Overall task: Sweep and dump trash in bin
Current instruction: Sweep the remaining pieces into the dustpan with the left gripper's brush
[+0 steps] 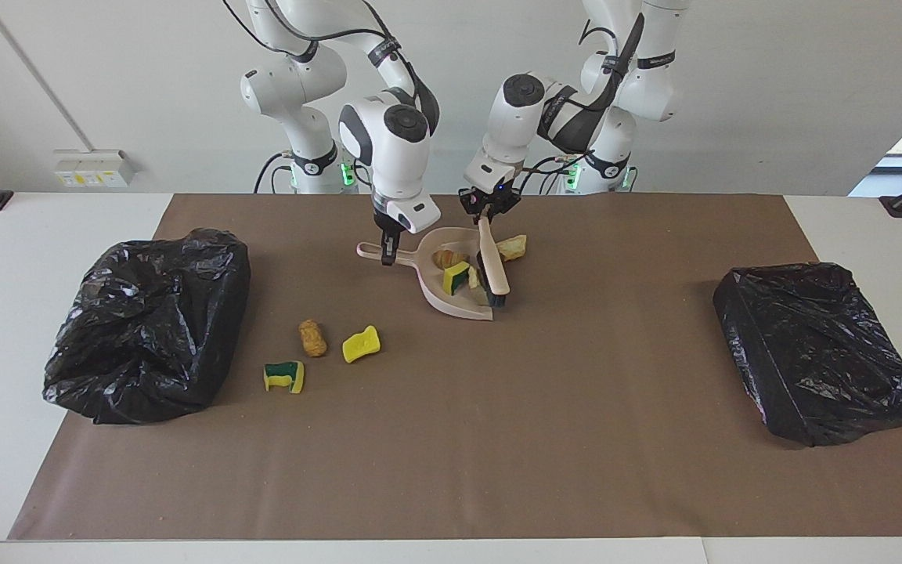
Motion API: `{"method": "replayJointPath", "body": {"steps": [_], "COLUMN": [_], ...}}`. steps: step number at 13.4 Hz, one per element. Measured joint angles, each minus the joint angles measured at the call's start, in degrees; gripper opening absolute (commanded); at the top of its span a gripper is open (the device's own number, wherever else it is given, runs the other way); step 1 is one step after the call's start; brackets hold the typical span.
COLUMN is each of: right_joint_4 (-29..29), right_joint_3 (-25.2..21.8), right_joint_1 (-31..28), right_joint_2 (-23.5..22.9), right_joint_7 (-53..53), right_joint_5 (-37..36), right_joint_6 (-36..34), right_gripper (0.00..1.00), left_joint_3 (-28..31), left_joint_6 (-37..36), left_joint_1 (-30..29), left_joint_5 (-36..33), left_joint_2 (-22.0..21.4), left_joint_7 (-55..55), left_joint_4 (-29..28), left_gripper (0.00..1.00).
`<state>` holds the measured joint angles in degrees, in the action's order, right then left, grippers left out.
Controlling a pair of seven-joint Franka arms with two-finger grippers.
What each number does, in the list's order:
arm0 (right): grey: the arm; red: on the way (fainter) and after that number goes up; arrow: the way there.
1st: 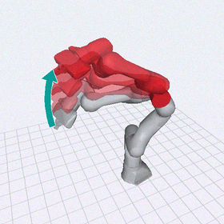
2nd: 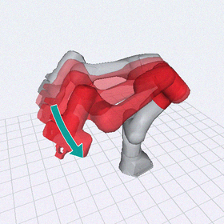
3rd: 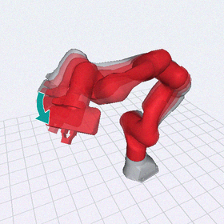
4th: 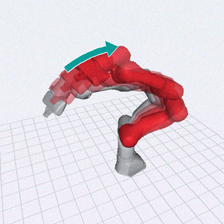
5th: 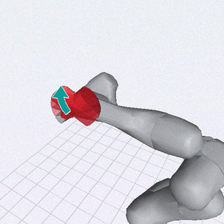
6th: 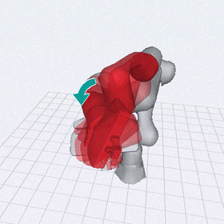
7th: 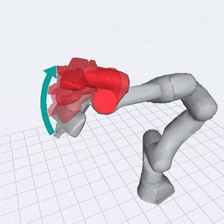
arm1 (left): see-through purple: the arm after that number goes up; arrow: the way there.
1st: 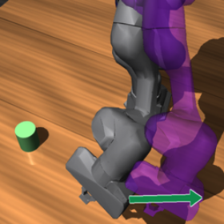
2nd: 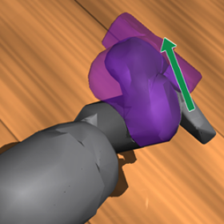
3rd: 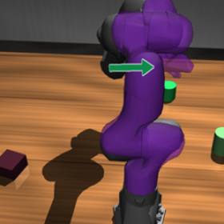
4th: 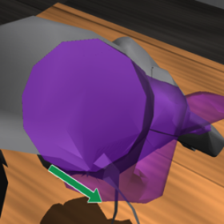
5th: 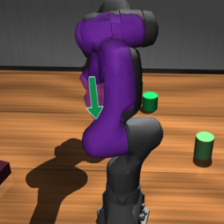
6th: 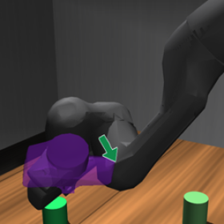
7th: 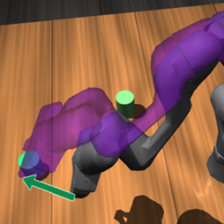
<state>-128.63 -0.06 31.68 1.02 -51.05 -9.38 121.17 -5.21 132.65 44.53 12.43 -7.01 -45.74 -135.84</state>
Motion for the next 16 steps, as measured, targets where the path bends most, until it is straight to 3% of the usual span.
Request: {"method": "replayJointPath", "body": {"steps": [2,4,8,12,16], "right_joint_4": [0.0,0.0,-0.2,-1.0,-1.2], "right_joint_3": [0.0,0.0,0.0,0.0,-0.1], "right_joint_1": [0.0,0.0,0.0,0.0,0.0], "right_joint_2": [0.0,0.0,0.0,0.1,0.1], "right_joint_7": [0.0,0.0,0.0,0.0,0.0], "right_joint_5": [0.0,0.0,0.0,0.0,0.0], "right_joint_6": [0.0,0.0,0.2,1.4,1.5], "right_gripper": [0.0,0.0,0.0,0.0,0.0], "left_joint_3": [0.6,1.1,1.6,-0.4,-2.4], "left_joint_6": [-2.5,-10.2,-23.6,-22.5,-13.4], "left_joint_1": [0.0,-0.3,-3.8,-3.6,-0.5], "left_joint_5": [0.0,0.1,0.1,0.1,0.1], "left_joint_2": [-0.3,-1.6,-8.5,-13.3,-12.0], "left_joint_7": [-0.1,-0.7,-2.3,-12.0,-18.5], "left_joint_4": [0.9,1.3,-0.5,-7.6,-12.3], "left_gripper": [0.0,0.0,0.0,0.0,0.0]}}
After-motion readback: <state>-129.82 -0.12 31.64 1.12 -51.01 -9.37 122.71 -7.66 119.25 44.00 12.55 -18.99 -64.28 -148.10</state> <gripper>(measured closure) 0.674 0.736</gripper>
